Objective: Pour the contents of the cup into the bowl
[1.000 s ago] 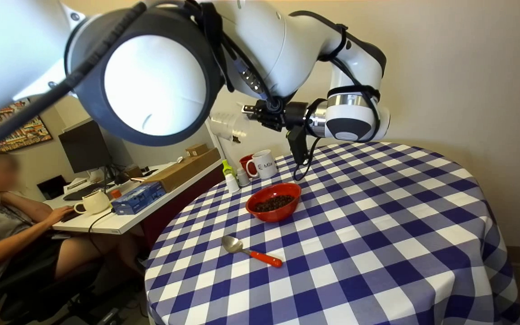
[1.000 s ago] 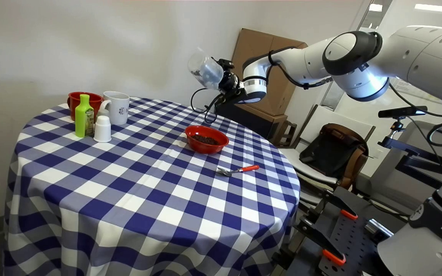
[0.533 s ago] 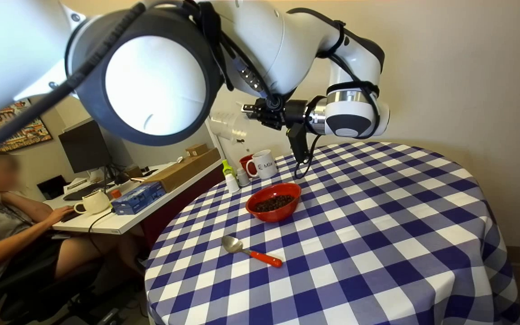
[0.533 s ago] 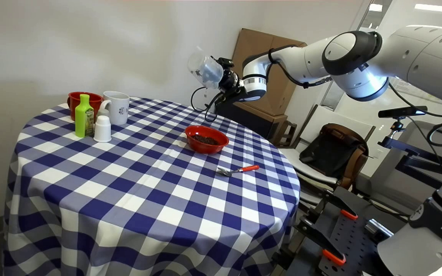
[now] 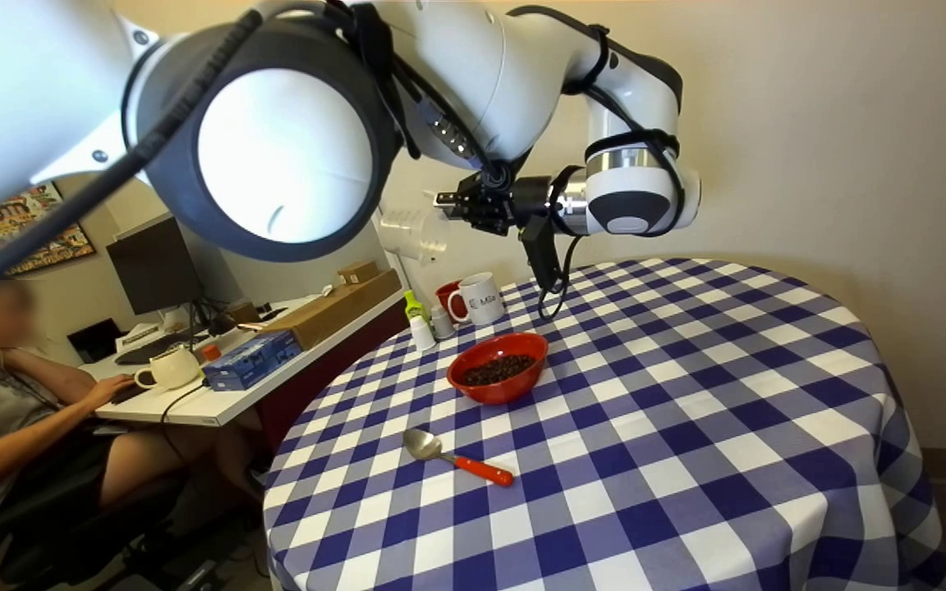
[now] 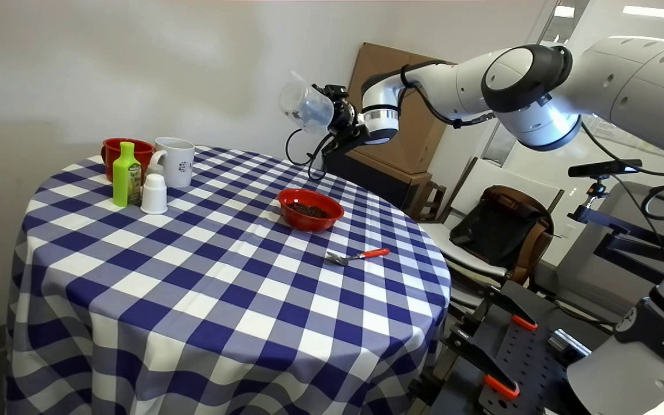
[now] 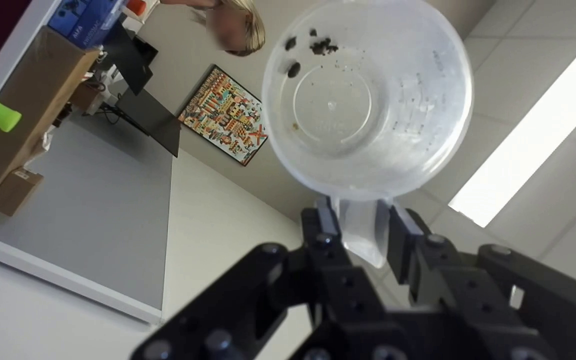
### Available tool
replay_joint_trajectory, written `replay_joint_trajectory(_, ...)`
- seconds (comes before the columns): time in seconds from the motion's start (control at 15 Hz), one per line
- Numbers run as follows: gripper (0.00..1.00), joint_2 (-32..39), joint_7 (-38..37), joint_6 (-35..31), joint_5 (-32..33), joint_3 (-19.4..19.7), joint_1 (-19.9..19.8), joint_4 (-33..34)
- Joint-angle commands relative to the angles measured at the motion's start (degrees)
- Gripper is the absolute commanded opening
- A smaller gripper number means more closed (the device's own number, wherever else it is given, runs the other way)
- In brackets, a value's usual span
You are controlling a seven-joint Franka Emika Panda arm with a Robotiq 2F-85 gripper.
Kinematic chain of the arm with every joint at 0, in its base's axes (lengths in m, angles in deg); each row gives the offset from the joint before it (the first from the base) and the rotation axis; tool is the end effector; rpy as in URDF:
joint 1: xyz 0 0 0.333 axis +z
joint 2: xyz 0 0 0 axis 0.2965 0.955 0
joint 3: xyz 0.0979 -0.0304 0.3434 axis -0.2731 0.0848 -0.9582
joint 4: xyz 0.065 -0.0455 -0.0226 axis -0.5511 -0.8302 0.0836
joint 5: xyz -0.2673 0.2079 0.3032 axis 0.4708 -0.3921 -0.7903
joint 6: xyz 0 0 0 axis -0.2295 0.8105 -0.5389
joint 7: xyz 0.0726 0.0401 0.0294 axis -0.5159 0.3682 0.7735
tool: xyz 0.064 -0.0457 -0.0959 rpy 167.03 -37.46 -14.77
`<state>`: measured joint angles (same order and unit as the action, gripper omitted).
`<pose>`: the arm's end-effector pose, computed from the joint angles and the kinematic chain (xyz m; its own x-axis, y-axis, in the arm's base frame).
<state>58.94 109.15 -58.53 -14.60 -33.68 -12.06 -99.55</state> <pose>0.7877 -0.1568 0.1762 0.7819 0.0234 0.6230 0.5955 0.2680 -0.7574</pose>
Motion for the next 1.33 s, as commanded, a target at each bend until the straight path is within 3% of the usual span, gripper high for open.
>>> replay_joint_trajectory(0.0,0.08,-0.4,-2.59,0.27,2.56,1.23,1.65,2.98)
replay_joint_trajectory(0.53,0.08,-2.2,-4.16,0.73,10.07,2.59,4.98,5.81)
replay_joint_trajectory(1.27,0.07,-8.19,-1.75,-0.75,28.75,9.53,13.76,9.98)
